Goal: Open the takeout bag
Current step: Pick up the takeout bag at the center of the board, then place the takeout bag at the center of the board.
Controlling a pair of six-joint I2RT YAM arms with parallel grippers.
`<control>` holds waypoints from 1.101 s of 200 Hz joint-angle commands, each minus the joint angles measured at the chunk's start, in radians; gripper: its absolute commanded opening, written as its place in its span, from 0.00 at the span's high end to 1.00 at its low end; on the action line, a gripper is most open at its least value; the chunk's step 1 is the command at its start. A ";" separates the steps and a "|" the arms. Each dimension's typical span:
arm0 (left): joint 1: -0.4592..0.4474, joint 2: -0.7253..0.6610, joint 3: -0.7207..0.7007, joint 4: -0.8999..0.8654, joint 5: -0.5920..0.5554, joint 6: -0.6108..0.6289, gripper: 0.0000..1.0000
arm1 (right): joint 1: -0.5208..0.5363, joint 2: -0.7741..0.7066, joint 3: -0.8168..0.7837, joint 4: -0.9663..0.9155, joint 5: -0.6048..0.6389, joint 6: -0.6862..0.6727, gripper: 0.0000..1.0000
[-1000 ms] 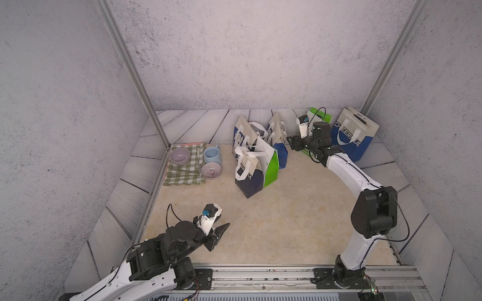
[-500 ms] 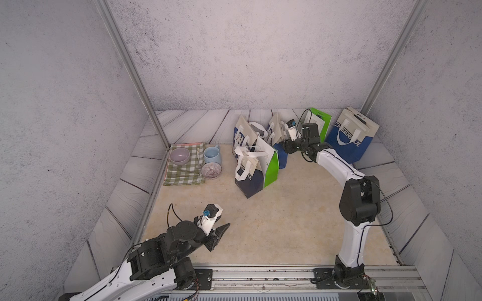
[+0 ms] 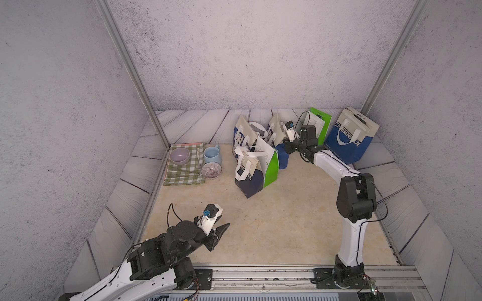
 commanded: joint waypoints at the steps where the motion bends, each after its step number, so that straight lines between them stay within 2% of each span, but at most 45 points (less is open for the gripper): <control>1: 0.006 0.008 -0.005 0.008 0.006 0.008 0.54 | -0.001 -0.135 -0.057 -0.006 0.051 -0.005 1.00; 41: 0.007 0.009 -0.008 0.009 0.015 0.007 0.54 | -0.001 -0.339 -0.249 -0.049 0.079 0.036 1.00; 70: 0.006 0.010 -0.007 0.011 0.024 0.006 0.54 | -0.001 -0.526 -0.460 -0.074 0.108 0.089 1.00; 111: 0.007 0.002 -0.007 0.017 0.035 0.005 0.54 | 0.002 -0.815 -0.684 -0.143 0.050 0.153 1.00; 137: 0.006 0.001 -0.009 0.023 0.048 0.002 0.54 | 0.004 -0.982 -0.782 -0.190 -0.049 0.191 1.00; 171: 0.007 -0.007 -0.010 0.028 0.049 -0.004 0.54 | 0.028 -1.123 -0.846 -0.236 -0.141 0.240 1.00; 201: 0.006 -0.018 -0.015 0.037 0.050 -0.015 0.54 | 0.045 -1.178 -0.918 -0.201 -0.208 0.308 1.00; 220: 0.006 -0.018 -0.016 0.043 0.050 -0.018 0.54 | 0.067 -1.193 -0.949 -0.200 -0.192 0.334 1.00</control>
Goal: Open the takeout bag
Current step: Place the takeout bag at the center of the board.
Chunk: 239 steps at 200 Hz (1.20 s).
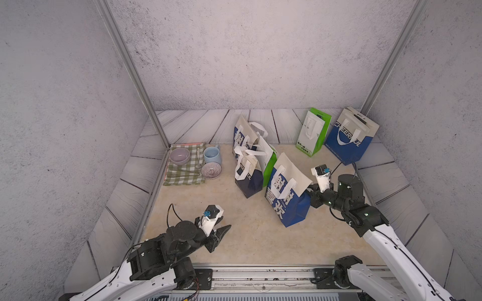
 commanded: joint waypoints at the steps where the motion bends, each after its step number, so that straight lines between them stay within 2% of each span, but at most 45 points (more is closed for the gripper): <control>1: 0.006 -0.011 -0.012 0.032 0.005 -0.011 0.54 | 0.022 -0.029 -0.025 0.054 -0.046 0.069 1.00; 15: 0.006 -0.006 -0.012 0.037 0.008 -0.013 0.54 | 0.033 -0.044 -0.045 0.046 -0.040 0.088 0.97; 41: 0.006 0.009 -0.012 0.046 0.016 -0.019 0.54 | 0.040 -0.050 -0.039 -0.005 -0.061 0.152 0.66; 61: 0.005 0.020 -0.015 0.062 0.031 -0.029 0.54 | 0.054 -0.052 -0.035 -0.036 -0.117 0.195 0.55; 77: 0.006 0.030 -0.017 0.074 0.038 -0.036 0.54 | 0.068 -0.069 -0.046 -0.051 -0.139 0.220 0.53; 116: 0.006 0.054 -0.034 0.125 0.068 -0.053 0.55 | 0.093 -0.155 -0.097 -0.097 -0.099 0.291 0.51; 140: 0.006 0.072 -0.050 0.172 0.090 -0.054 0.55 | 0.119 -0.186 -0.163 -0.009 -0.179 0.377 0.51; 169: 0.006 0.096 -0.061 0.210 0.094 -0.065 0.55 | 0.183 -0.203 -0.207 0.085 -0.182 0.392 0.51; 205: 0.006 0.105 -0.054 0.216 0.096 -0.069 0.55 | 0.272 -0.136 -0.202 0.196 -0.202 0.389 0.51; 239: 0.006 0.100 -0.054 0.216 0.088 -0.075 0.55 | 0.388 0.016 -0.134 0.302 -0.156 0.375 0.50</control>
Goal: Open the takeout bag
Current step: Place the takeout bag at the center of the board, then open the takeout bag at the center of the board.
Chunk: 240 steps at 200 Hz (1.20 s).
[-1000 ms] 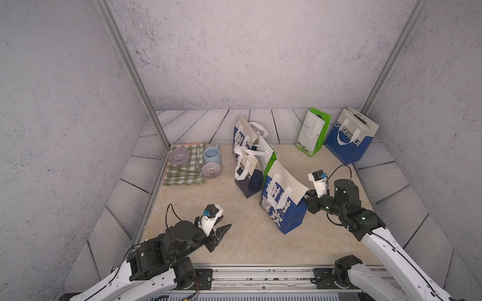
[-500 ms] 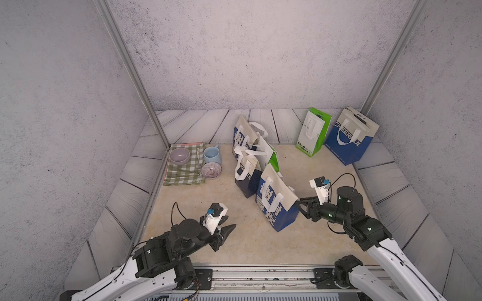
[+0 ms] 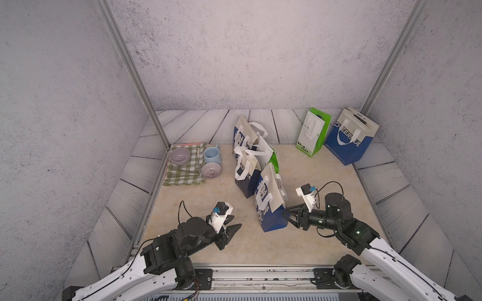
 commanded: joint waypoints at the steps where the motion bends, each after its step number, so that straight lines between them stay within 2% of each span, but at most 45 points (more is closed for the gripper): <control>1: 0.006 -0.006 -0.001 0.022 0.001 -0.011 0.55 | 0.075 0.094 0.057 0.128 0.022 -0.002 0.50; 46: 0.004 -0.031 0.008 -0.009 -0.022 -0.019 0.55 | 0.243 0.338 0.169 0.261 0.059 -0.046 0.50; 75: 0.004 -0.070 0.003 -0.040 -0.065 -0.031 0.55 | 0.269 0.416 0.240 0.273 -0.009 -0.106 0.48; 105: 0.005 -0.089 -0.002 -0.053 -0.074 -0.046 0.55 | 0.264 0.348 0.280 0.147 0.070 -0.224 0.42; 126: 0.004 -0.079 -0.022 -0.016 -0.064 -0.067 0.55 | 0.249 0.266 0.263 0.100 0.106 -0.243 0.38; 178: 0.003 0.049 -0.100 0.222 0.021 -0.133 0.54 | 0.185 0.102 0.196 0.090 0.239 -0.208 0.36; 223: -0.002 0.173 -0.183 0.500 0.013 -0.172 0.51 | 0.151 0.061 0.203 0.061 0.245 -0.201 0.36; 240: -0.004 0.218 -0.189 0.549 0.009 -0.160 0.51 | 0.145 0.054 0.211 0.051 0.245 -0.202 0.37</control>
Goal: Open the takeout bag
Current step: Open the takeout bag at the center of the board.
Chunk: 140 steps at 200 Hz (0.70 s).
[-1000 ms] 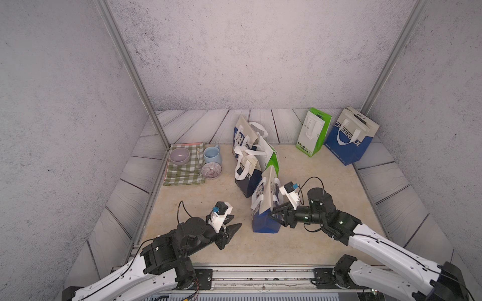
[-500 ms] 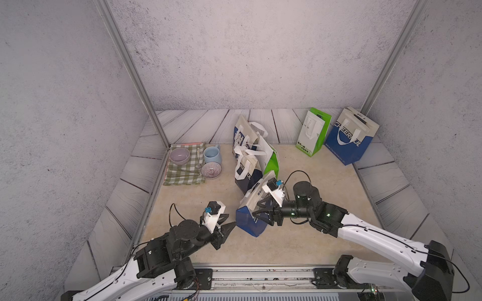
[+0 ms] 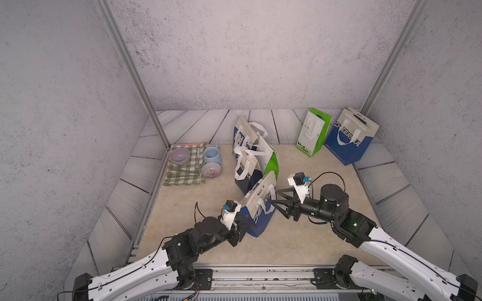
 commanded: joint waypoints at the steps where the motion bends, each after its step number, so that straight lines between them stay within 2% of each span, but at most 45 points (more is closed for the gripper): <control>1: -0.002 0.046 -0.014 0.167 0.003 -0.006 0.51 | -0.008 -0.023 0.008 -0.026 0.019 0.001 0.36; 31: -0.003 0.112 -0.012 0.224 -0.016 0.035 0.51 | -0.014 -0.023 0.016 -0.037 0.015 0.007 0.36; 41: -0.003 0.127 -0.010 0.243 -0.017 0.052 0.55 | -0.015 -0.023 0.017 -0.035 0.010 0.016 0.37; 60: -0.003 0.146 -0.018 0.287 -0.008 0.076 0.74 | -0.016 -0.023 0.017 -0.016 -0.001 0.048 0.37; 73: -0.002 0.155 -0.019 0.294 0.007 0.089 0.91 | -0.016 -0.024 0.012 0.010 -0.010 0.091 0.37; 87: -0.002 0.154 -0.028 0.294 0.020 0.104 1.00 | -0.016 -0.022 0.013 0.037 -0.021 0.157 0.38; 116: -0.002 0.092 -0.051 0.247 -0.029 0.126 1.00 | -0.014 0.001 0.014 0.127 -0.088 0.297 0.39; 140: -0.001 0.032 -0.090 0.278 -0.033 0.177 1.00 | -0.015 0.029 -0.013 0.235 -0.115 0.435 0.40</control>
